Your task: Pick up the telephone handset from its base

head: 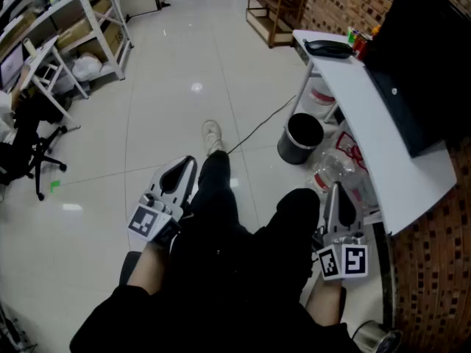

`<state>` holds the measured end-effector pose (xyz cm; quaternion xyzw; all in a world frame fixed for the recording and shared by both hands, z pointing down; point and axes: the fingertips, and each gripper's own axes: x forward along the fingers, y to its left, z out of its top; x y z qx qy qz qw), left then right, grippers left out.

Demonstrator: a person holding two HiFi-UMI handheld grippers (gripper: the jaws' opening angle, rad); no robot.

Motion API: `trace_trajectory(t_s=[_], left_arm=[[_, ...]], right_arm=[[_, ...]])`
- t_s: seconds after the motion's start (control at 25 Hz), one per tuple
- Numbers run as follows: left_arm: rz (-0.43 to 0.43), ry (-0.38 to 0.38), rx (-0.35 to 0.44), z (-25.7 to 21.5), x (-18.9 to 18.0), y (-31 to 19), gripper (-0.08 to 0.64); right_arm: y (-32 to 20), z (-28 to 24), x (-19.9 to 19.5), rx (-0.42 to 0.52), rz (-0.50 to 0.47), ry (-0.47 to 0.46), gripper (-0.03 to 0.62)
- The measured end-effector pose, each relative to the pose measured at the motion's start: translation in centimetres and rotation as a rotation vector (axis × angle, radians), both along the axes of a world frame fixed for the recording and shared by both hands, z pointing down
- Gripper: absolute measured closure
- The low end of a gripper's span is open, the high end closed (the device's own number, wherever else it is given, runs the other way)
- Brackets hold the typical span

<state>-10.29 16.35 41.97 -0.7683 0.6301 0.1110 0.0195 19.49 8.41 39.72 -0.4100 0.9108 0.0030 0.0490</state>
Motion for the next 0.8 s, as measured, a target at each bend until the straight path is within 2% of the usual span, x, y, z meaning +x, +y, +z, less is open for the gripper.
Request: trace_trajectory(t_s=[0.16,0.32,0.52,0.8], left_arm=[[-0.015,0.019,0.007,-2.2,-1.3,-1.1,0.537],[-0.037,0.059,0.041,-5.7,-3.1,-2.1,0.537],[-0.042,0.020,0.047,-8.7,-4.0,-3.3,0.537],[-0.043,-0.005,0.021,-6.8,-4.3,-5.1,0.536]], right_arm=[[-1.4,-2.0,0.1,0.008,0.027,-0.001,0.583],[-3.0,-6.1,0.2,0.035,0.055,-0.042,0.582],[-3.9,-10.6,-0.2,0.103,0.058,-0.039,0.583],[-6.8,-7.0,-0.6,0.021,0.075,-0.001,0.583]])
